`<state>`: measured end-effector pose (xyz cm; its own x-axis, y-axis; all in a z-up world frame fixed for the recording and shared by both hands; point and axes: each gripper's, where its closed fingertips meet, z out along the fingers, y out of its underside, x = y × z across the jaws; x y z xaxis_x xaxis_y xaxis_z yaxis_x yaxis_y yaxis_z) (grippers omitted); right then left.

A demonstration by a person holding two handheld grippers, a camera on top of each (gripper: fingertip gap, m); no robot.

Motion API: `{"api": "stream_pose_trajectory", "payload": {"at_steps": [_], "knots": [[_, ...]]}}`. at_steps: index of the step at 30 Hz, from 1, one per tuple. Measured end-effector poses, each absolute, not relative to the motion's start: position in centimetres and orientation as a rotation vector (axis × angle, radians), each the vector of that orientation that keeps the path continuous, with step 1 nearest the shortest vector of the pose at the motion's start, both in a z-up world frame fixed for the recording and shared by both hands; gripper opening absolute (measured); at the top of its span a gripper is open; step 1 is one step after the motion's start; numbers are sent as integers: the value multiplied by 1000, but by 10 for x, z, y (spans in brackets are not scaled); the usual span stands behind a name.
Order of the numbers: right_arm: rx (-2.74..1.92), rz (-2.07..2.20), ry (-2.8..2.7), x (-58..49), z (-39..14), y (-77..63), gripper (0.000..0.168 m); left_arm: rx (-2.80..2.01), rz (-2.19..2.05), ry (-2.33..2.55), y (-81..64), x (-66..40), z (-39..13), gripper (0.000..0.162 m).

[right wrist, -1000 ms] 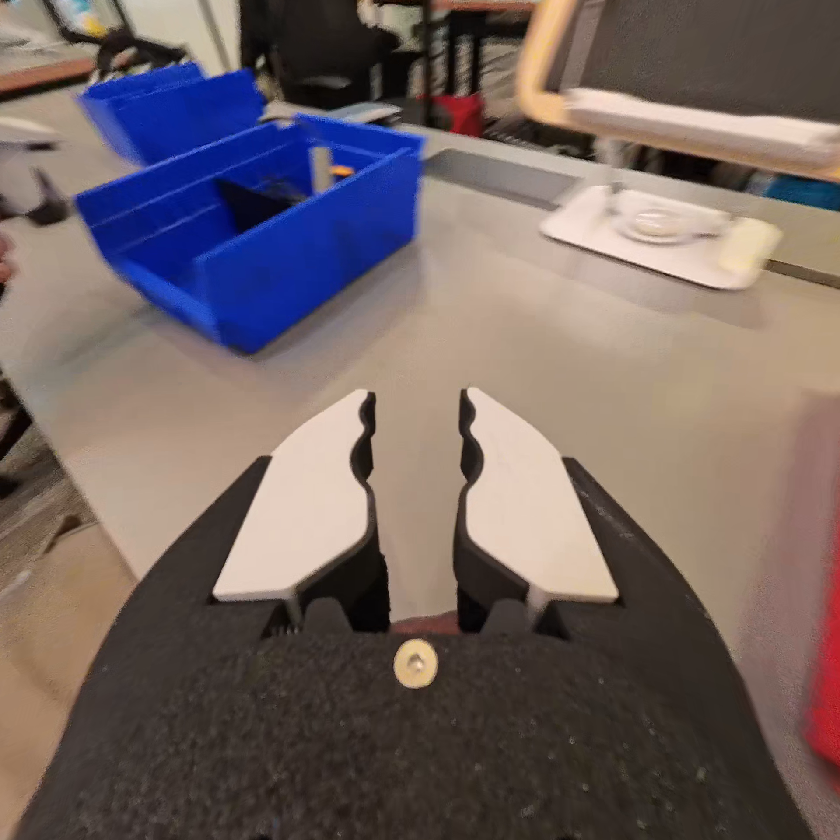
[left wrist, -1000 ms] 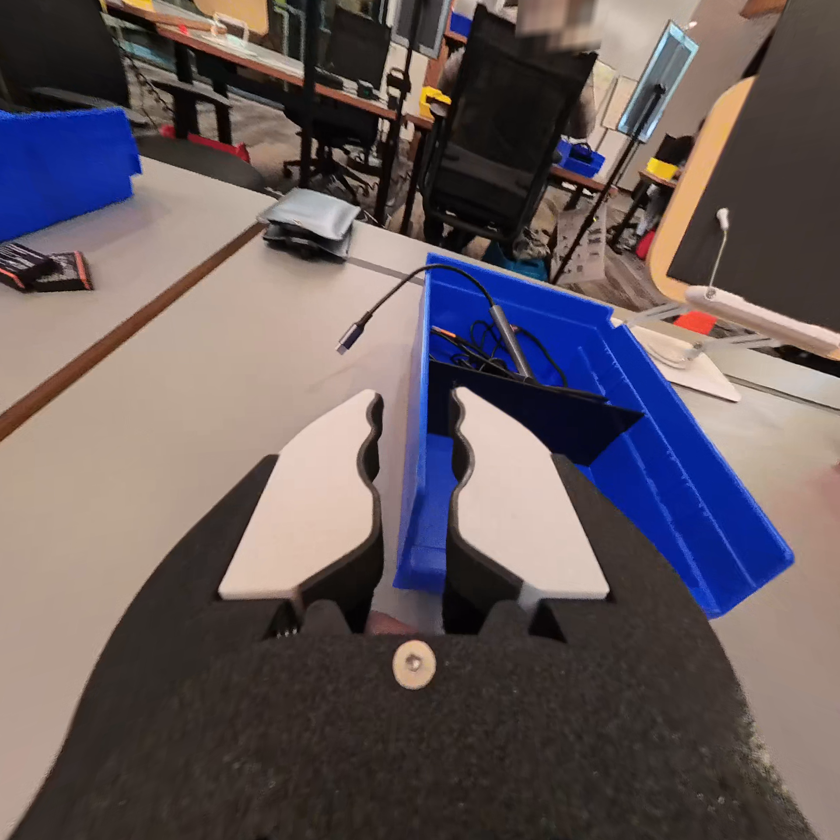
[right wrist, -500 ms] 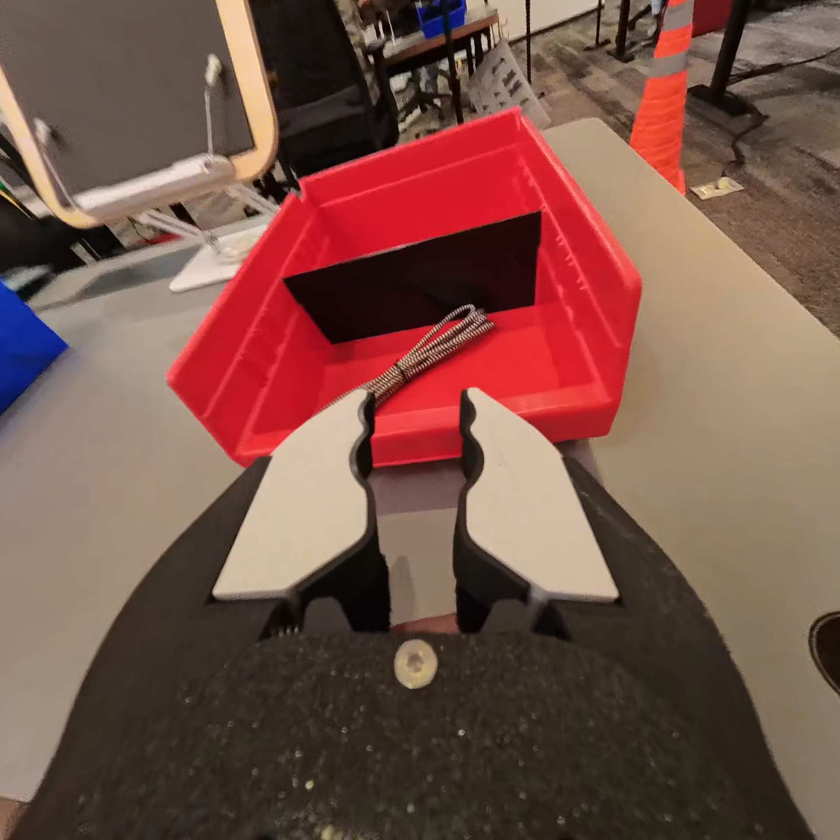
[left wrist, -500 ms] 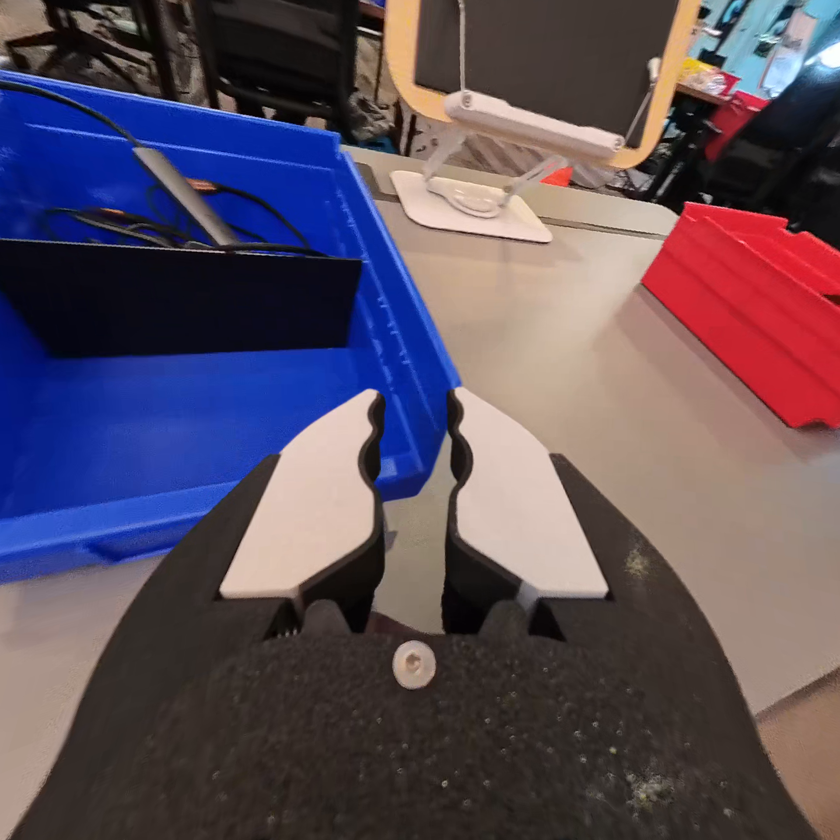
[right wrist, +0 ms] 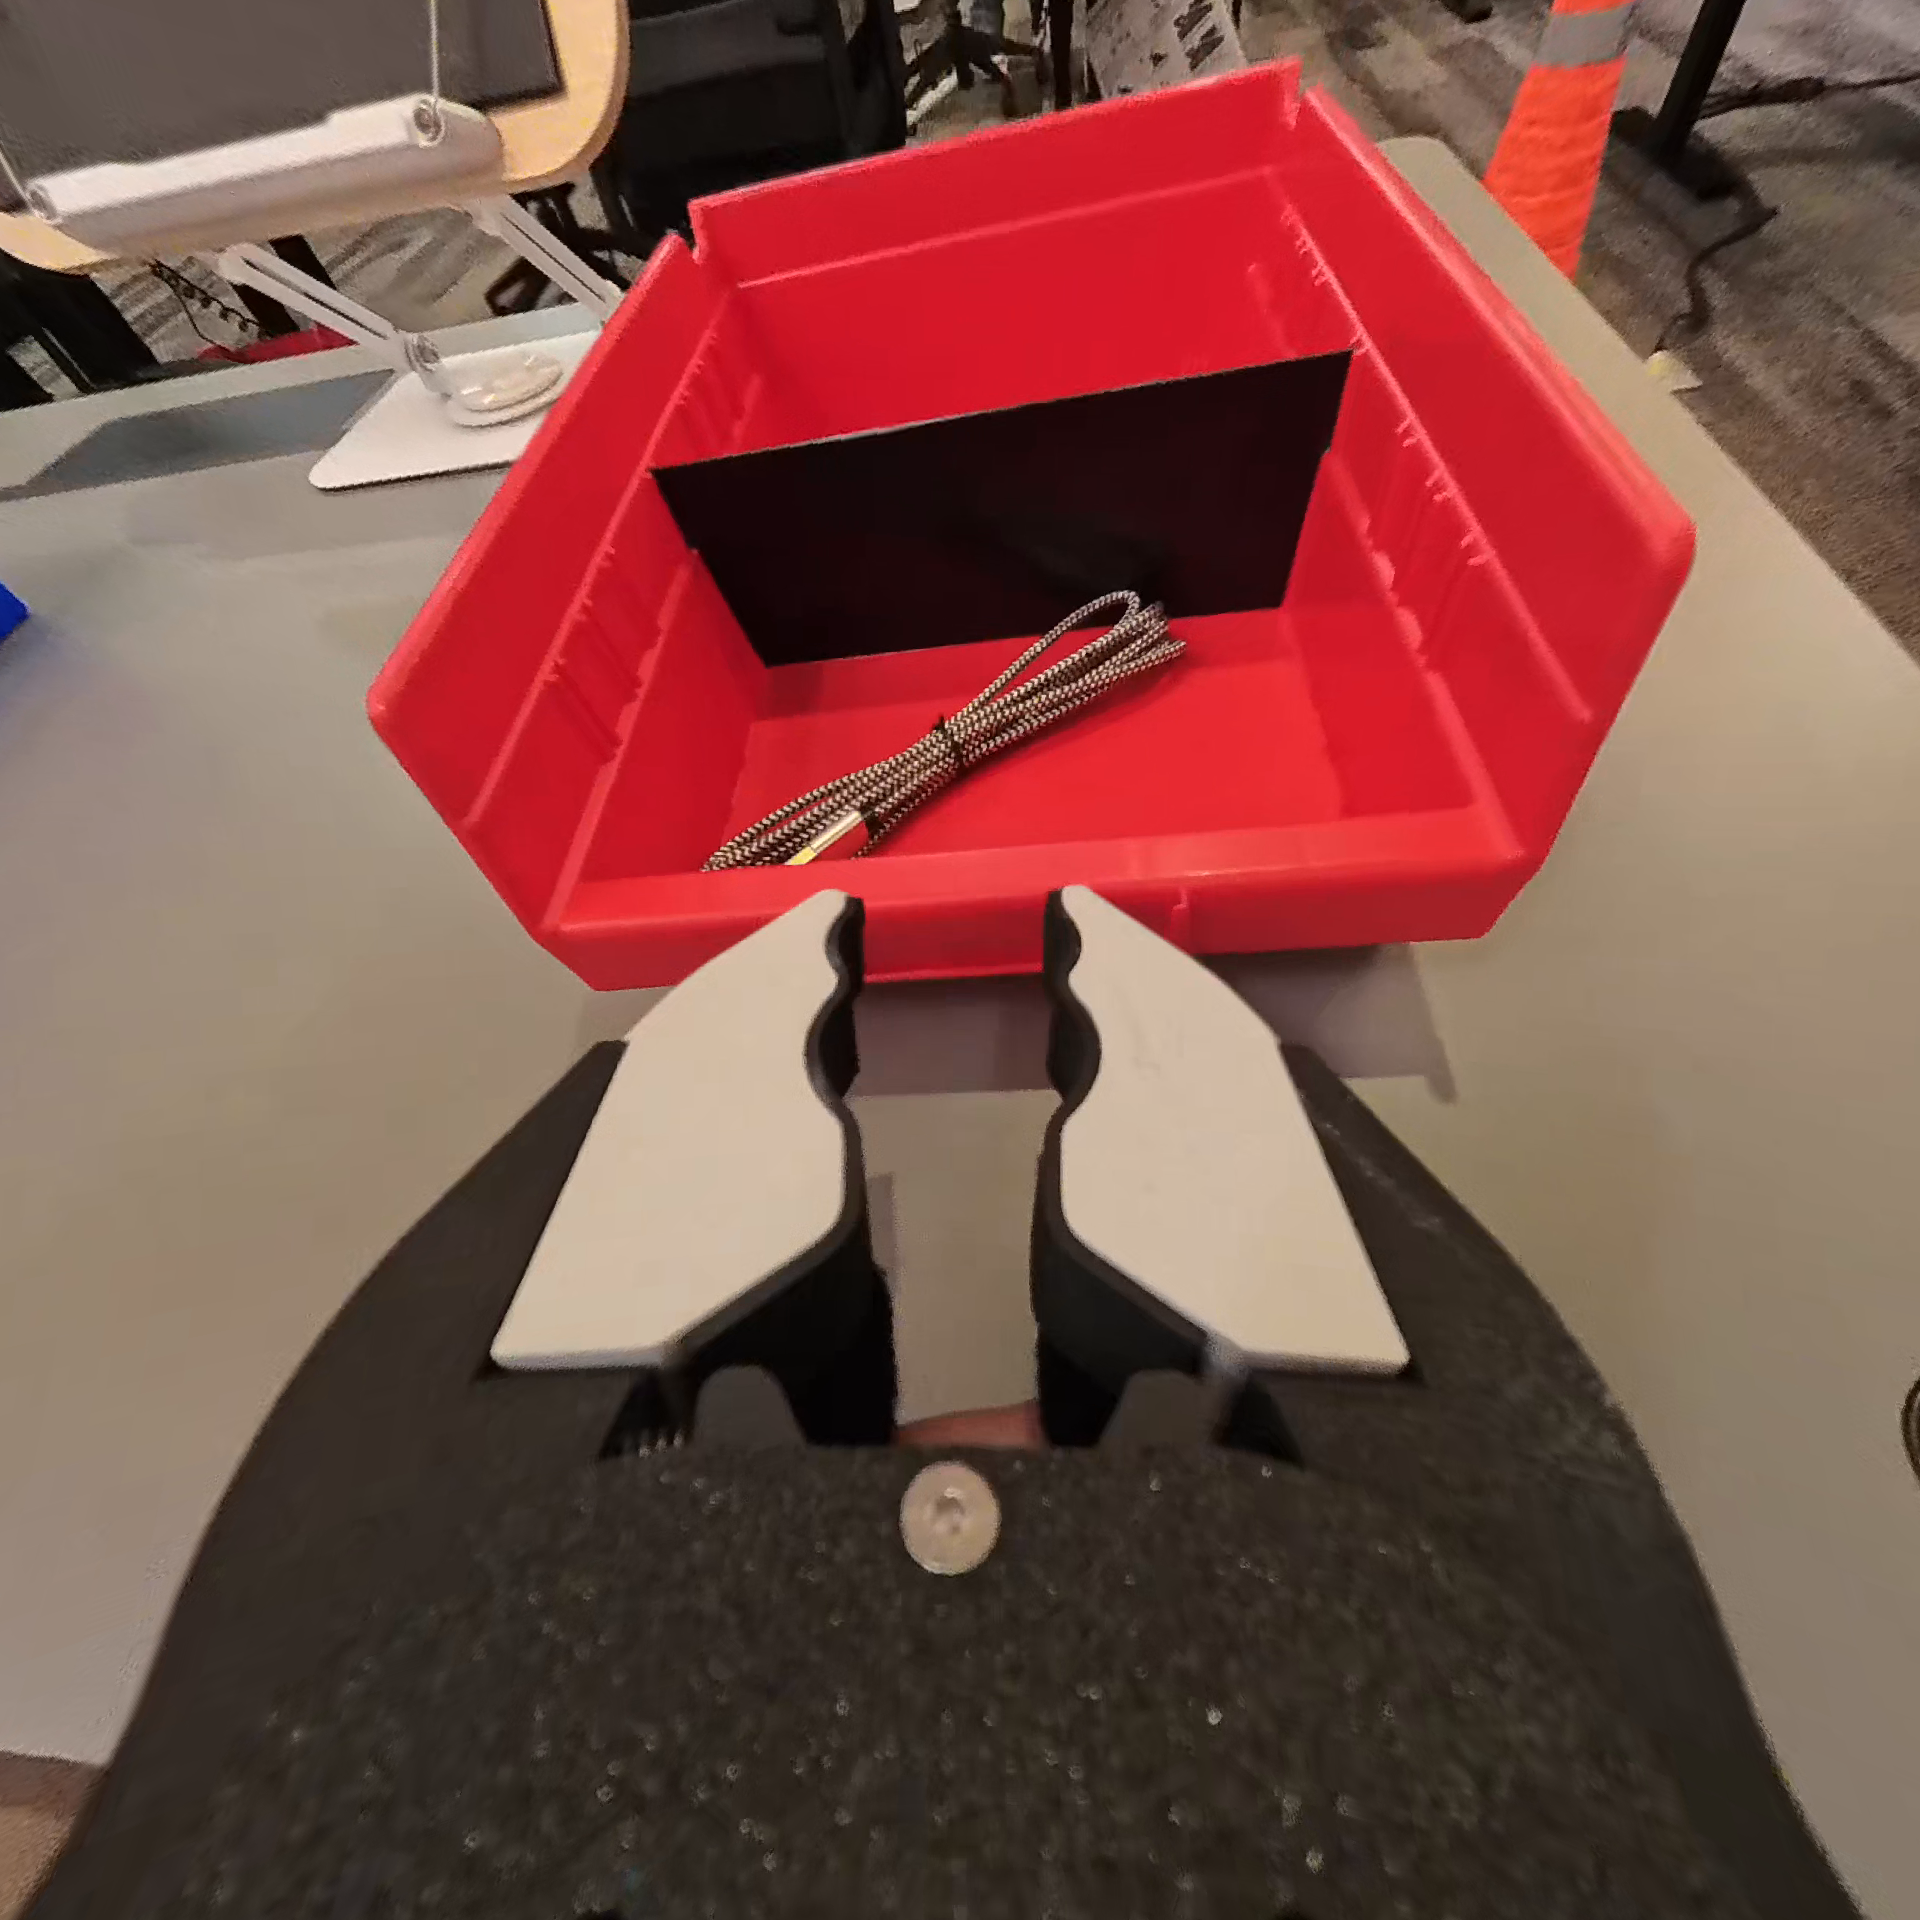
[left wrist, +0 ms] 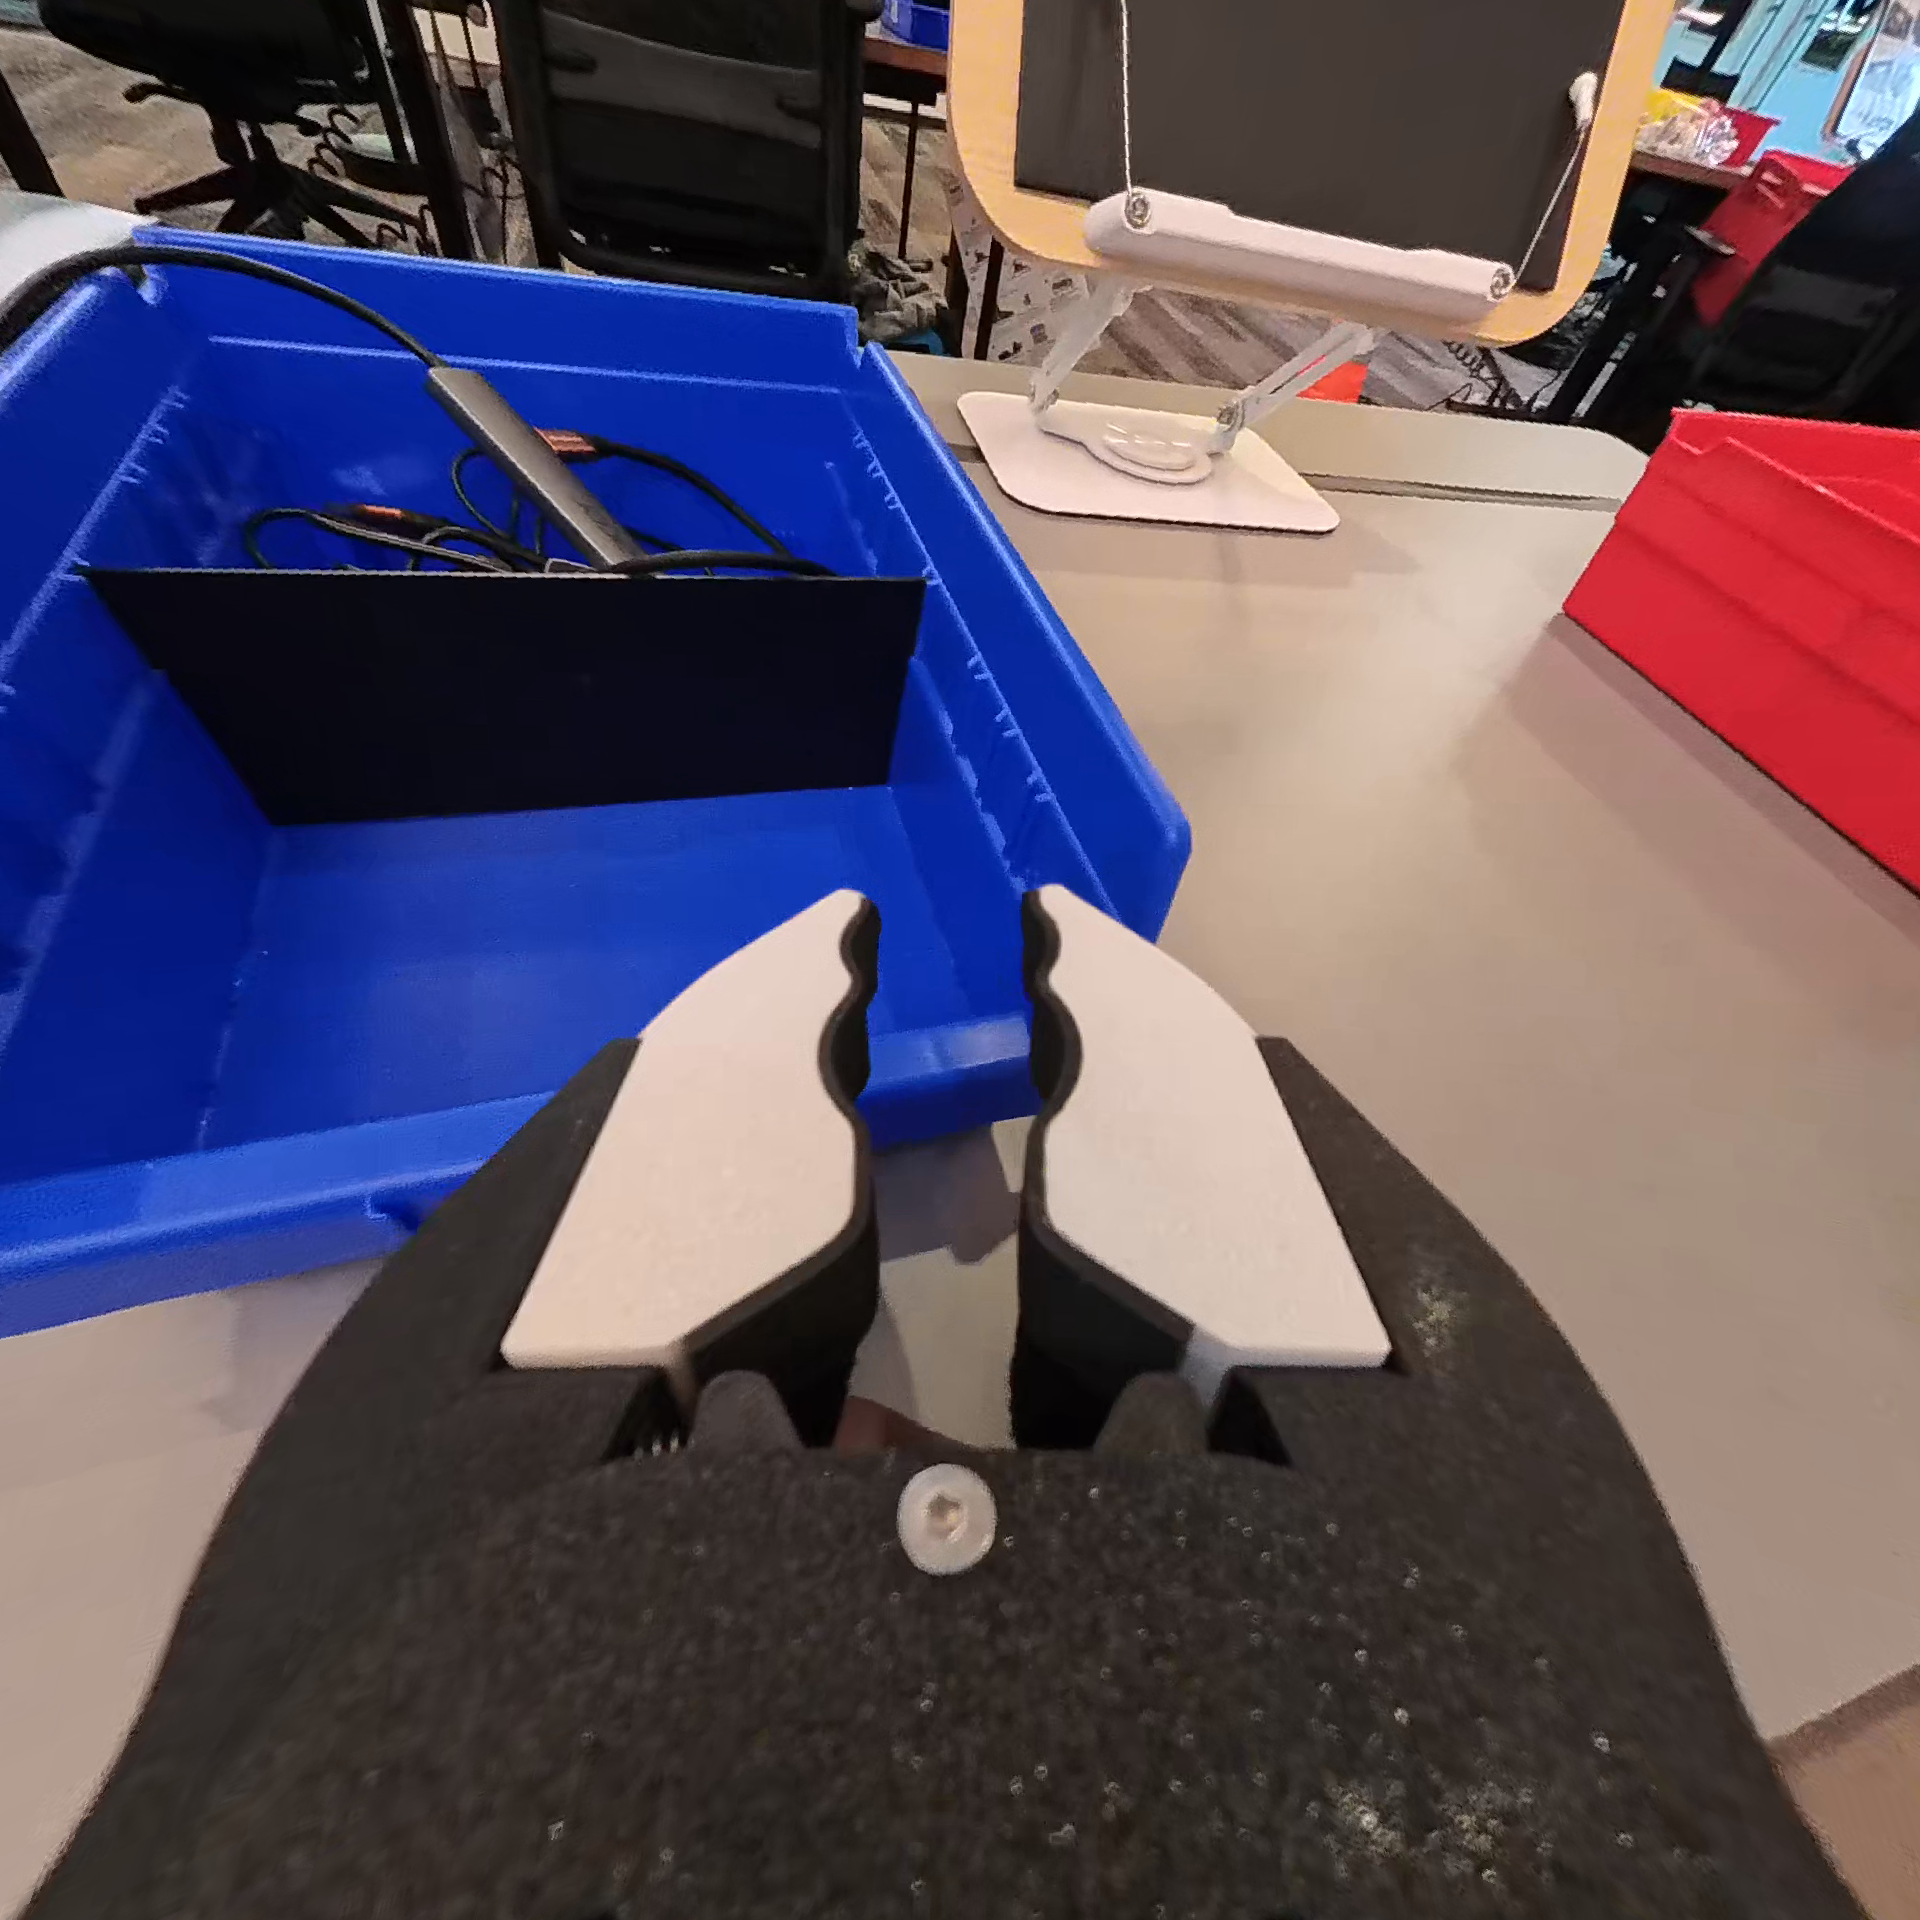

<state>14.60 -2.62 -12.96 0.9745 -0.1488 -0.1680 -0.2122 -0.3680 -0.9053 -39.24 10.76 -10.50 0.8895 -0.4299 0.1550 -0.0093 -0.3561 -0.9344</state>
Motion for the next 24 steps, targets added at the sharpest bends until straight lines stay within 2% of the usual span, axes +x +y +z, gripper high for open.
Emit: {"api": "stream_pose_trajectory", "payload": {"at_steps": [11,24], "knots": [[-1947,149,231,129,-129,-18,30,-1877,-314,374,103,-398,-104,25],[-1965,163,159,107,-127,-15,30,-1921,-357,402,98,-391,-114,27]]}}
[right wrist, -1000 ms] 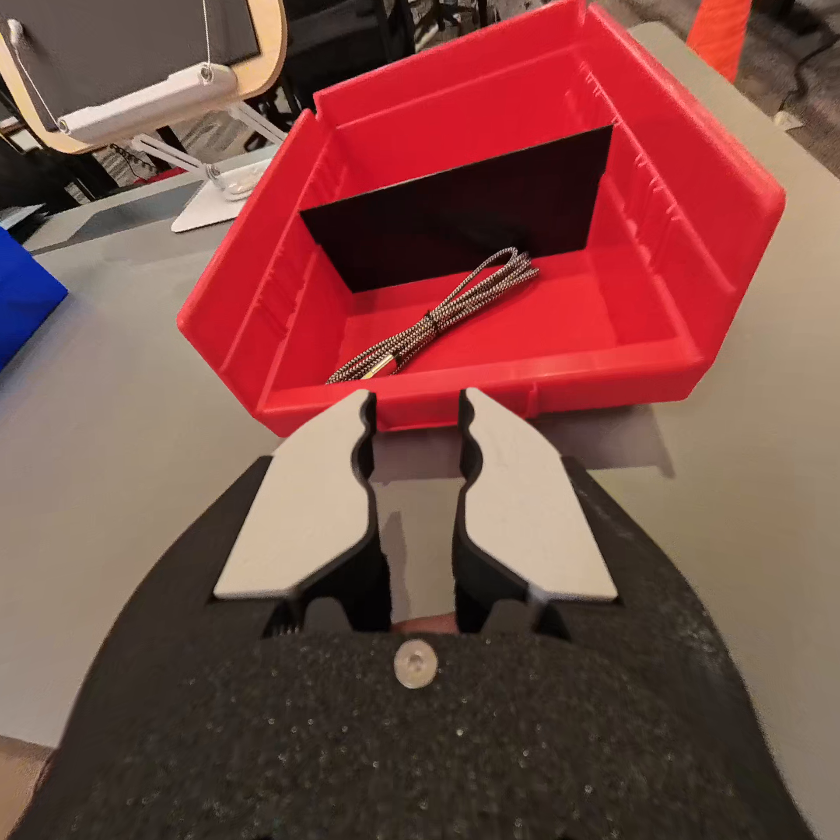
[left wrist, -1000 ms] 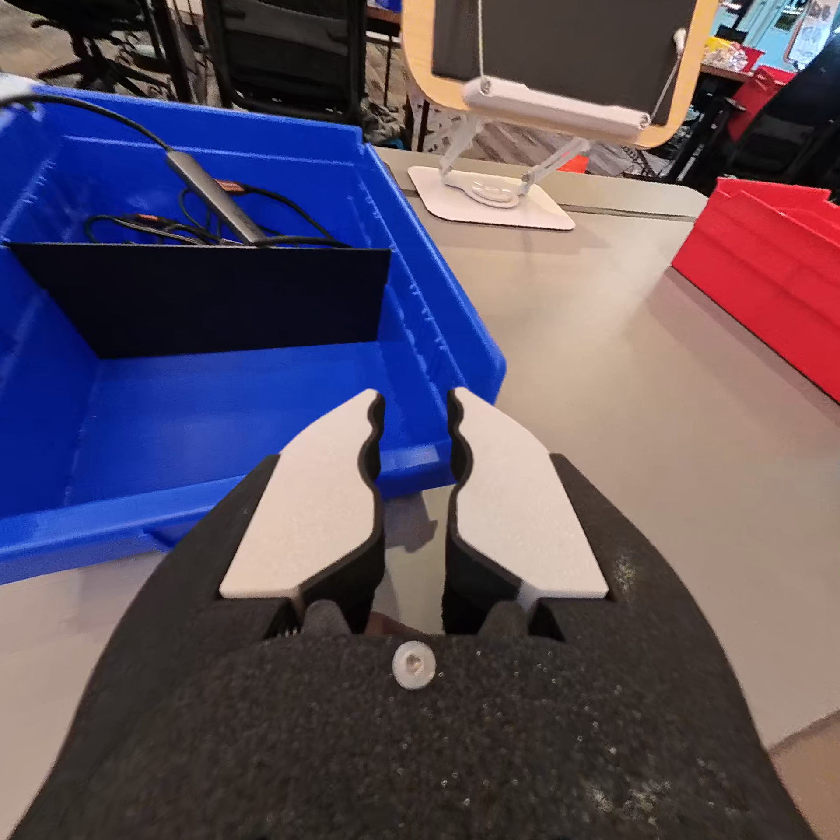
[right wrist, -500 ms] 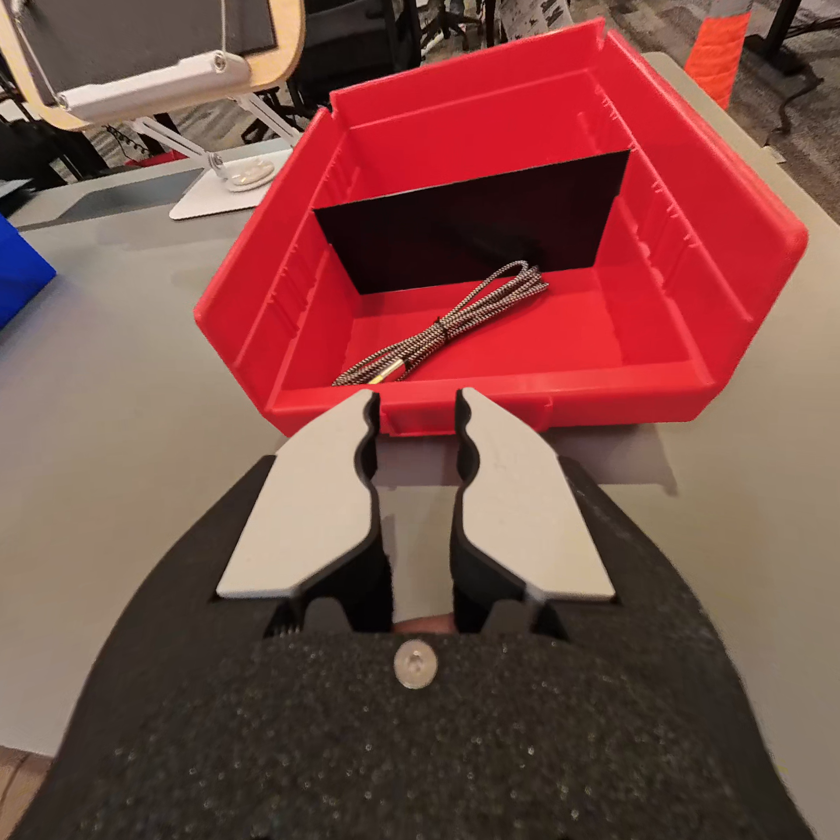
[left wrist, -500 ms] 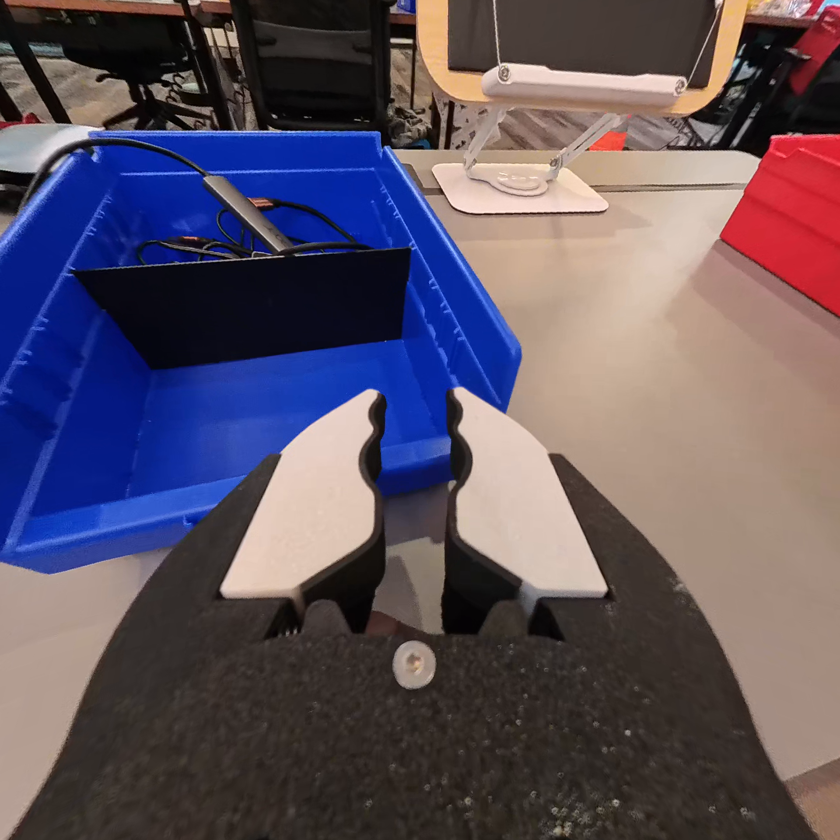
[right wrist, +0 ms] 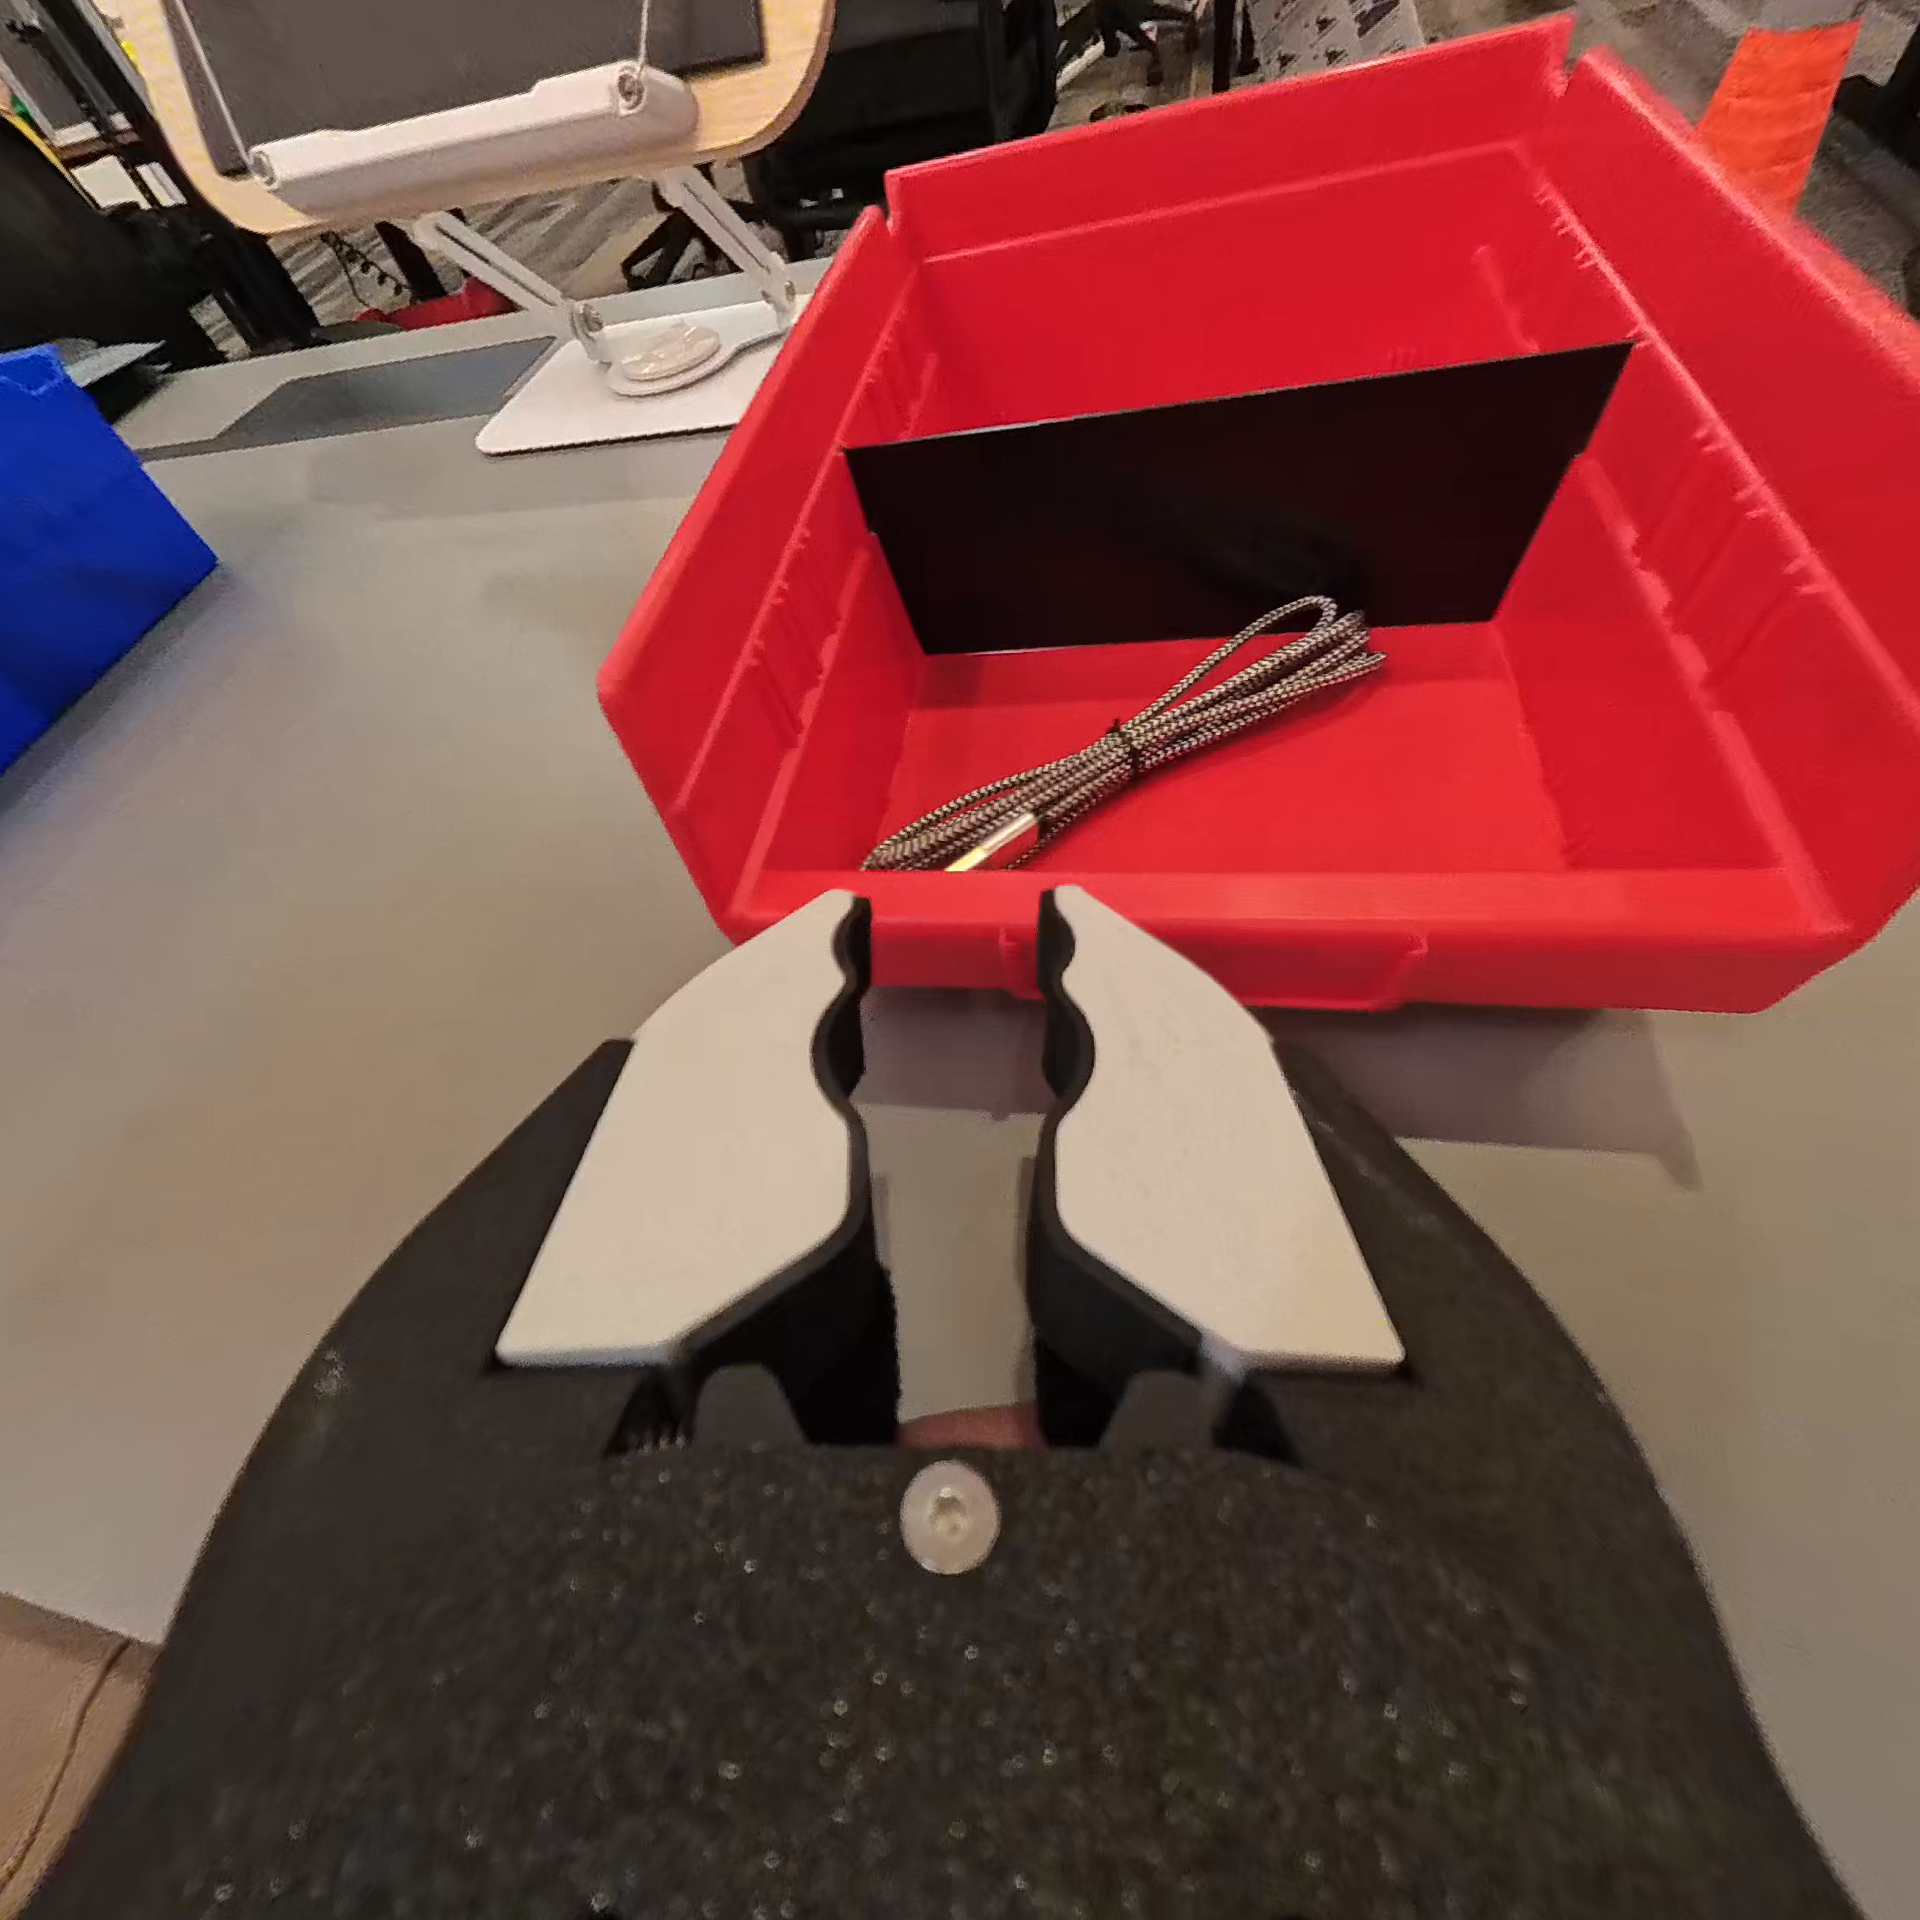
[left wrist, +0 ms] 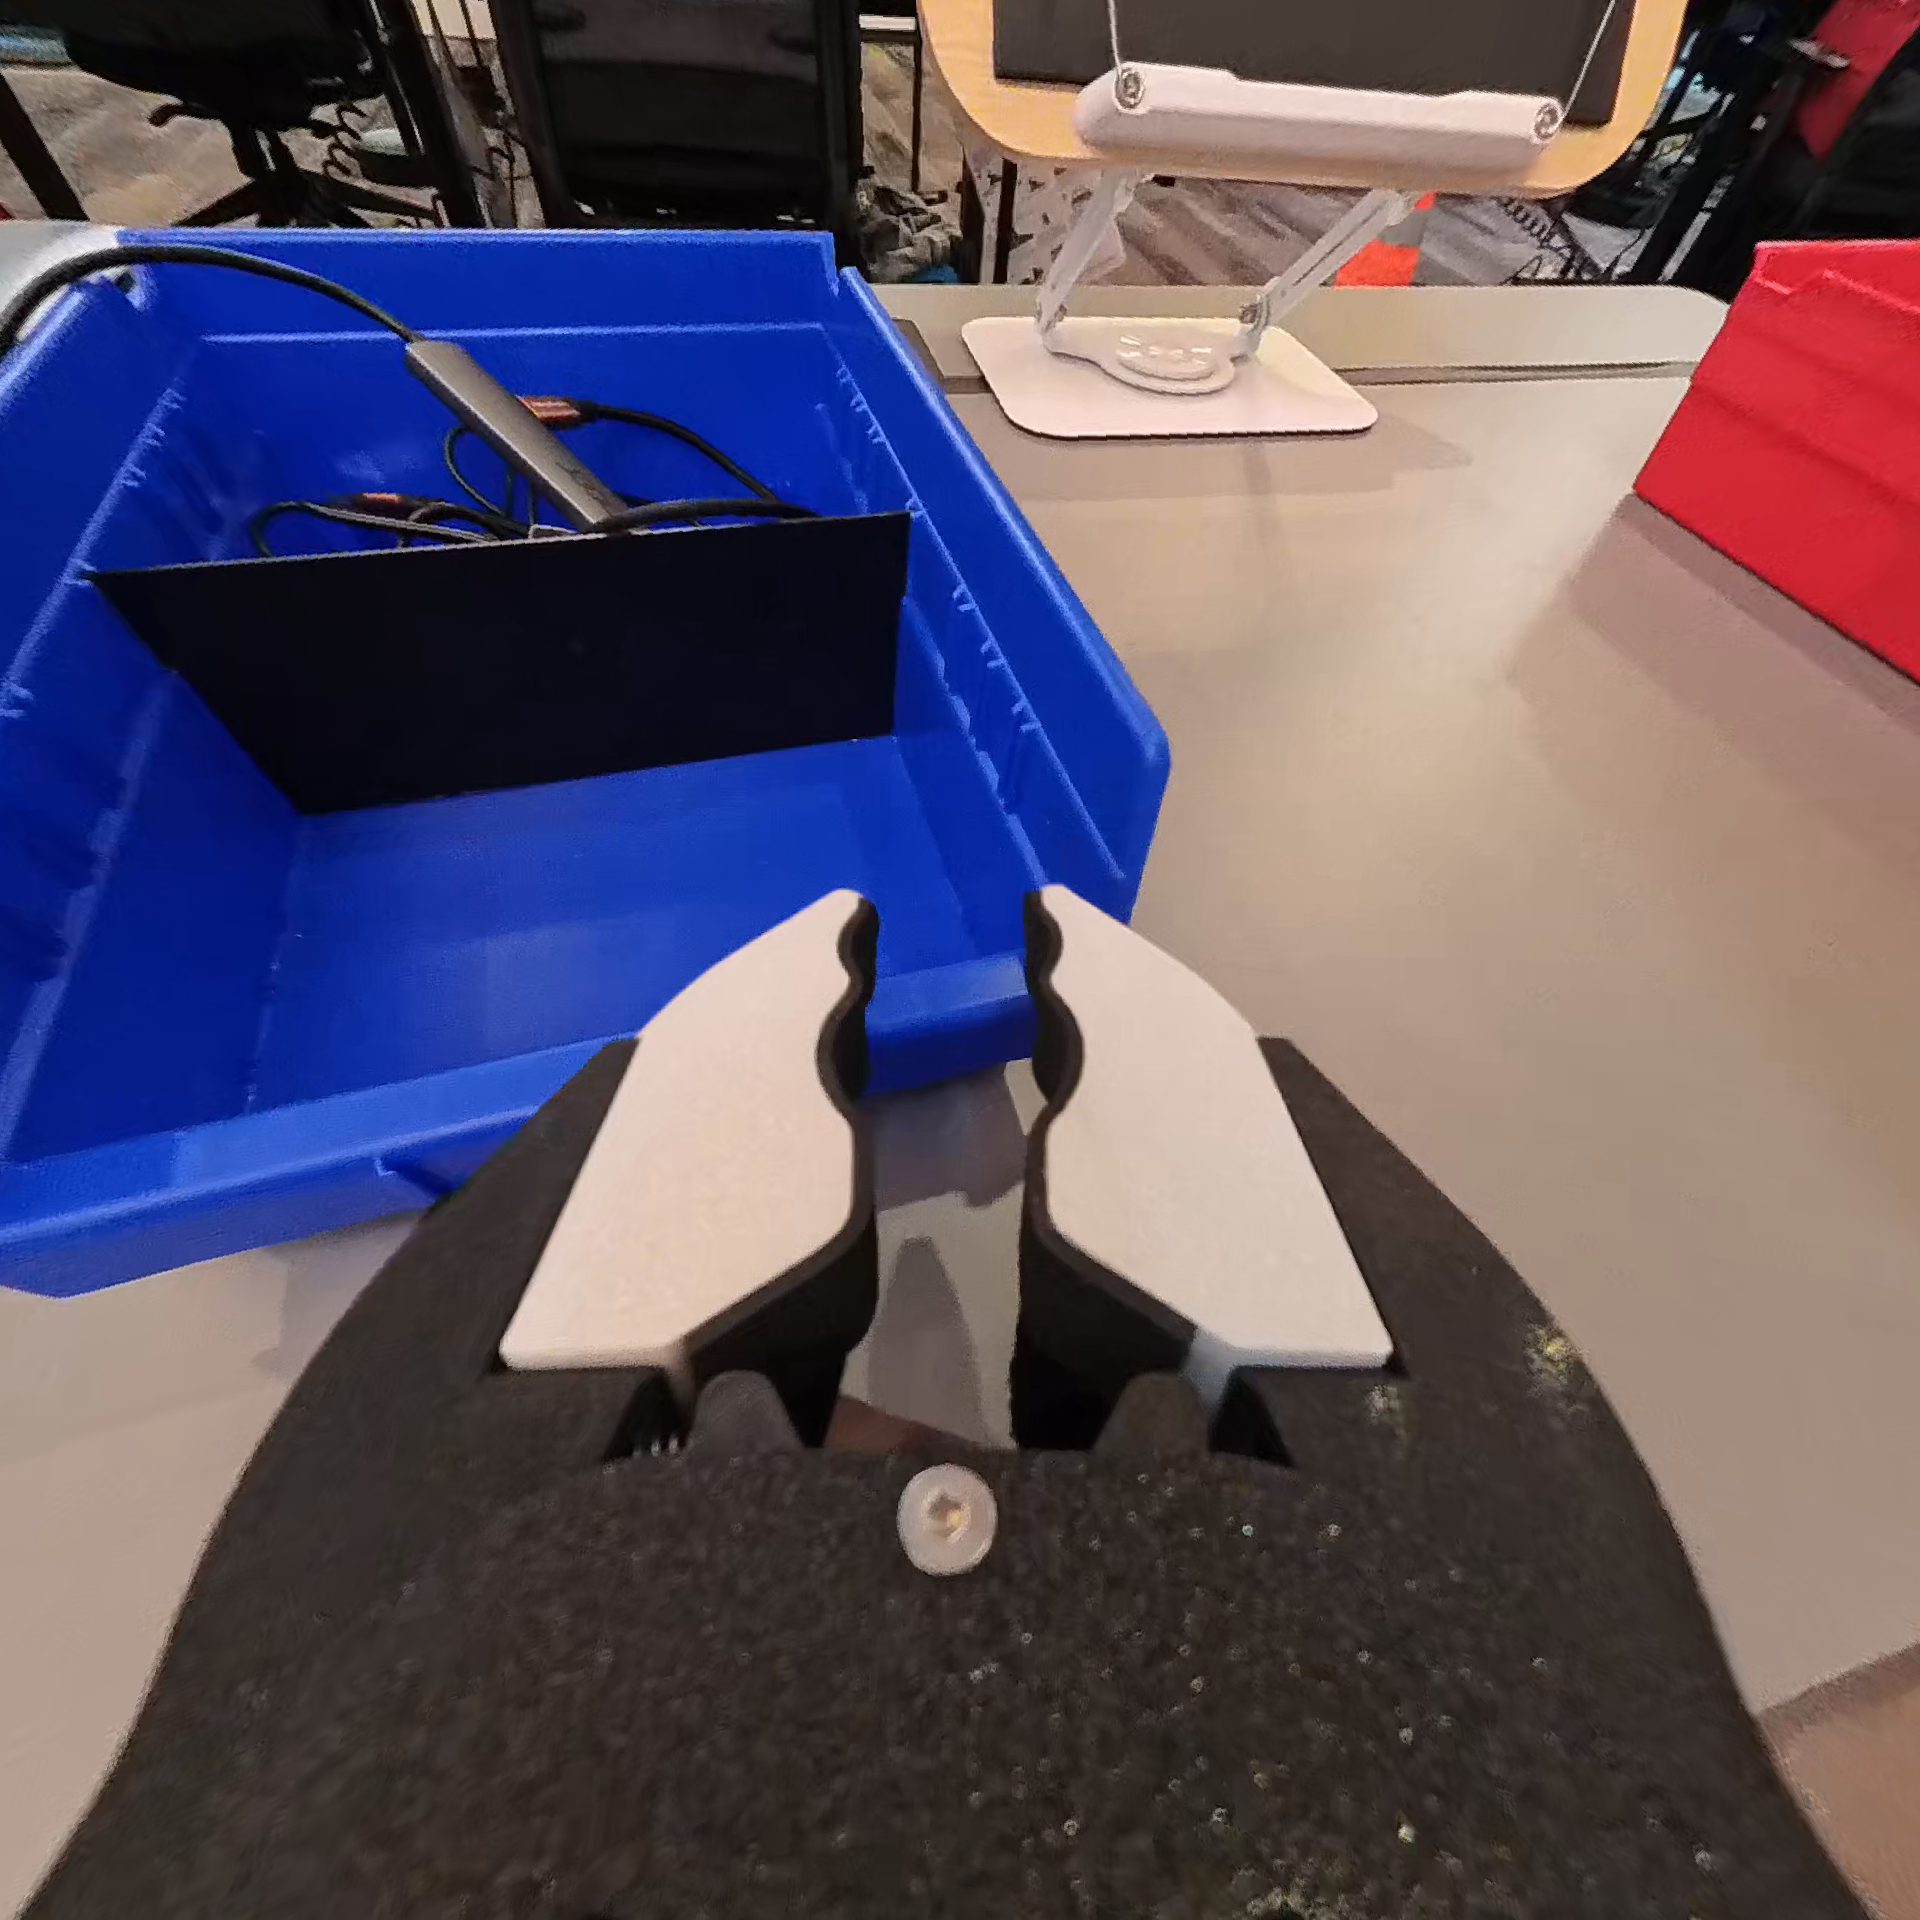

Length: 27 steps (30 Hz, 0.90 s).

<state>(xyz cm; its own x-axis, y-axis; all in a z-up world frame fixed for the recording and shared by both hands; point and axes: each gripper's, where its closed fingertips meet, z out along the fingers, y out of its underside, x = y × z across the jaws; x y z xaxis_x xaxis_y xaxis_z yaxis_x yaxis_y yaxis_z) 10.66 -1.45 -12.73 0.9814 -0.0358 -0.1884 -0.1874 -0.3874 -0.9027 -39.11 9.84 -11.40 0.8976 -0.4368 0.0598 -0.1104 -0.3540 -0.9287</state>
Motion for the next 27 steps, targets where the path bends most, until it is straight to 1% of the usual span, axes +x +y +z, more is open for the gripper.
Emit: {"api": "stream_pose_trajectory", "payload": {"at_steps": [2,5,7,9,12,15,17,18,22,23,24,25,26,27], "knots": [[-1972,173,147,102,-128,-15,30,-1919,-385,402,98,-389,-110,27],[-1967,189,140,97,-128,-15,30,-1949,-533,445,100,-378,-93,27],[-1975,198,125,94,-130,-15,30,-2009,-466,575,110,-377,-79,27],[-1982,200,113,93,-132,-14,30,-2101,-371,691,130,-381,-67,36],[-1977,261,128,90,-132,-12,30,-2291,-415,701,182,-389,-60,40],[-1962,343,160,86,-129,-12,30,-2450,-424,539,255,-410,-70,51],[-1955,366,169,85,-128,-11,30,-2565,-395,429,293,-425,-91,61],[-1956,365,167,85,-128,-11,30,-2606,-372,389,307,-430,-102,64],[-1968,342,148,85,-129,-13,30,-2676,-473,223,334,-427,-132,65],[-1970,341,145,85,-130,-14,30,-2681,-502,193,337,-425,-137,65],[-1971,344,145,85,-131,-15,30,-2669,-533,163,340,-424,-140,60],[-1972,350,147,85,-131,-16,30,-2650,-575,140,341,-422,-141,44],[-1972,356,150,85,-131,-16,30,-2629,-620,129,340,-420,-140,24],[-1972,362,156,86,-131,-17,30,-2596,-671,131,338,-418,-136,22]]}}
